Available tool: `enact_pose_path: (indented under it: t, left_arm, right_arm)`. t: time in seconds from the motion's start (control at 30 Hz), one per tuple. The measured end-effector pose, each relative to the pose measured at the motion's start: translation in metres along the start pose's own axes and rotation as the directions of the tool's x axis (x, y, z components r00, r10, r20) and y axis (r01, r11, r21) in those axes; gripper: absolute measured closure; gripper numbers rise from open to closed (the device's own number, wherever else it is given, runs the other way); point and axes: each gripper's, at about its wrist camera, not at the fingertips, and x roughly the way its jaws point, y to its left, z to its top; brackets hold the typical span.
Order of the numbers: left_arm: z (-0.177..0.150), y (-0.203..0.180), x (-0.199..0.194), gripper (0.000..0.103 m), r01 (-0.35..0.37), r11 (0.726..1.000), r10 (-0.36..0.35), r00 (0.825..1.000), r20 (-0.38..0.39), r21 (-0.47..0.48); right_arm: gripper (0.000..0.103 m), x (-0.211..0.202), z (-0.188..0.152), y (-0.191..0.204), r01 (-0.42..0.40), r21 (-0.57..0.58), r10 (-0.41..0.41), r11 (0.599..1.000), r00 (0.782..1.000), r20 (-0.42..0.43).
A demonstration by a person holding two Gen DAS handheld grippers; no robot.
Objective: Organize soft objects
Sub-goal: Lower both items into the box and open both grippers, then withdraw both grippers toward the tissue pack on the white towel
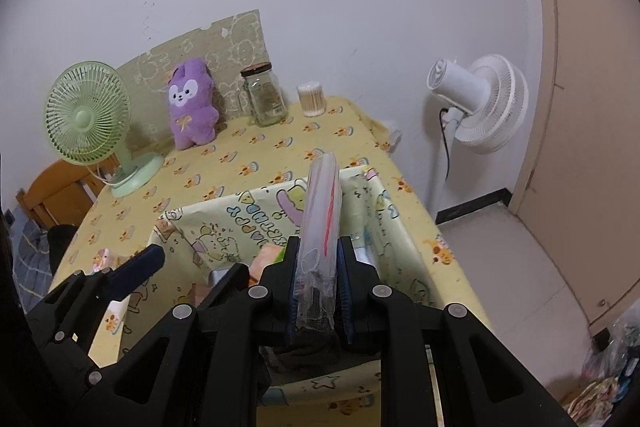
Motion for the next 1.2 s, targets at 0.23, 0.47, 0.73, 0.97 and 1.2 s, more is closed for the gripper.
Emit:
enact_pose_path:
  t: [0.23, 0.47, 0.73, 0.97, 1.2]
  left_arm:
    - [-0.003, 0.004, 0.0, 0.029, 0.006, 1.0, -0.006, 1.0, -0.008, -0.01]
    - [-0.002, 0.008, -0.011, 0.021, 0.009, 1.0, -0.009, 1.0, 0.01, -0.017]
    - [-0.003, 0.011, -0.03, 0.007, 0.011, 1.0, -0.01, 0.999, 0.053, -0.016]
    - [-0.005, 0.018, -0.047, 0.004, 0.011, 1.0, -0.009, 0.997, 0.079, -0.03]
    - [-0.006, 0.027, -0.07, 0.001, -0.001, 0.999, 0.006, 0.993, 0.119, -0.042]
  right_arm:
    - [0.034, 0.003, -0.002, 0.004, 0.023, 0.011, -0.023, 1.0, 1.0, -0.005]
    - [0.016, -0.004, -0.001, 0.007, 0.065, 0.034, -0.065, 0.997, 0.998, 0.0]
    - [0.008, -0.025, -0.002, 0.014, 0.084, 0.032, -0.085, 0.996, 0.995, 0.052]
    - [0.002, -0.045, -0.003, 0.023, 0.095, 0.02, -0.096, 0.995, 0.991, 0.092]
    - [0.0, -0.067, -0.003, 0.038, 0.086, 0.006, -0.085, 0.996, 0.986, 0.142]
